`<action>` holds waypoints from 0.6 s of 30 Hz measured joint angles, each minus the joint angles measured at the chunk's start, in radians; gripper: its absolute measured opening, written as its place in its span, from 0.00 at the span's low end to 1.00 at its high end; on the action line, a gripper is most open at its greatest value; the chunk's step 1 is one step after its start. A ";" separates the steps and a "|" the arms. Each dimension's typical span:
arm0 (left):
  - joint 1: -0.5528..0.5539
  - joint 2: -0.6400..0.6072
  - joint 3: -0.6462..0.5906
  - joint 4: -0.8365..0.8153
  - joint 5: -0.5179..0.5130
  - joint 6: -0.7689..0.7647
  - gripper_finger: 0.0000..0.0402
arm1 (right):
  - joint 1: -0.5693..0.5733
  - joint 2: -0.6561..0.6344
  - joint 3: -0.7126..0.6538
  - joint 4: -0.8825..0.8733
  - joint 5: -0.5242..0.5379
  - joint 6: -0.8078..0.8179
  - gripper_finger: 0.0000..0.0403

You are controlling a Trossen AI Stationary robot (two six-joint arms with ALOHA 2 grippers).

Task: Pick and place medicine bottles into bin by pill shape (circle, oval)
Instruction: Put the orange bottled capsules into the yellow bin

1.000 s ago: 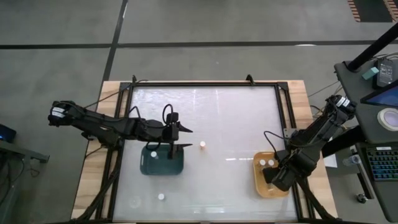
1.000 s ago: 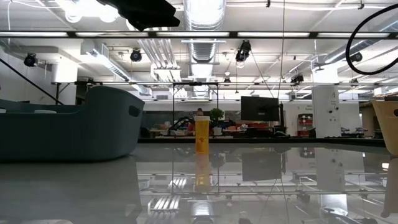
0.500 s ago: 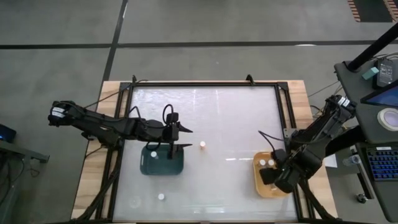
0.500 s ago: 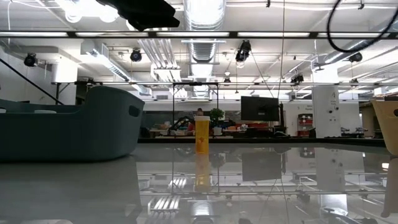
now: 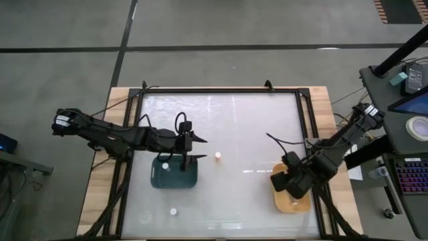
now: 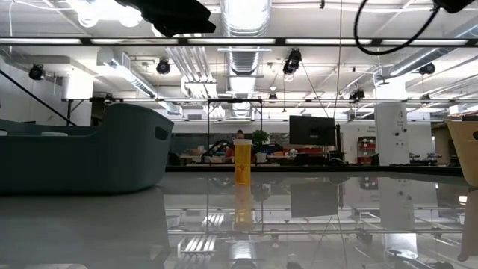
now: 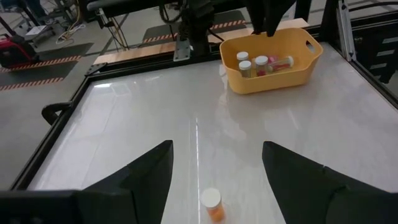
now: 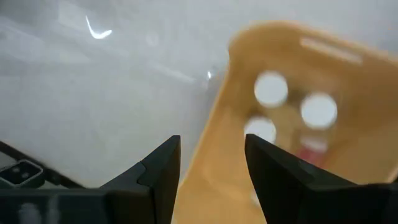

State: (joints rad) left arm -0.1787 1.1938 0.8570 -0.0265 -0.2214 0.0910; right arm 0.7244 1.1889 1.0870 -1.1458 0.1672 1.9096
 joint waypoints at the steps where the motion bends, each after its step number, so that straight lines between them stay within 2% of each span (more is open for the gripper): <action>1: 0.000 0.002 0.000 0.000 0.000 0.000 0.57 | -0.012 0.000 0.000 0.001 0.013 -0.030 0.43; 6: 0.000 0.018 0.000 0.000 0.000 0.000 0.57 | -0.076 0.000 -0.001 0.003 0.083 -0.185 0.42; 10: 0.000 0.031 0.000 0.000 0.000 0.002 0.57 | -0.112 0.000 -0.001 0.008 0.191 -0.328 0.41; 14: 0.000 0.034 0.000 0.002 0.000 0.002 0.57 | -0.116 0.000 -0.013 0.045 0.388 -0.507 0.41; 18: 0.000 0.035 0.000 0.005 0.000 0.002 0.57 | -0.119 0.000 -0.055 0.193 0.580 -0.723 0.40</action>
State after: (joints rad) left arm -0.1783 1.2289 0.8566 -0.0219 -0.2214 0.0925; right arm 0.6056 1.1889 1.0323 -0.9533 0.7470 1.1867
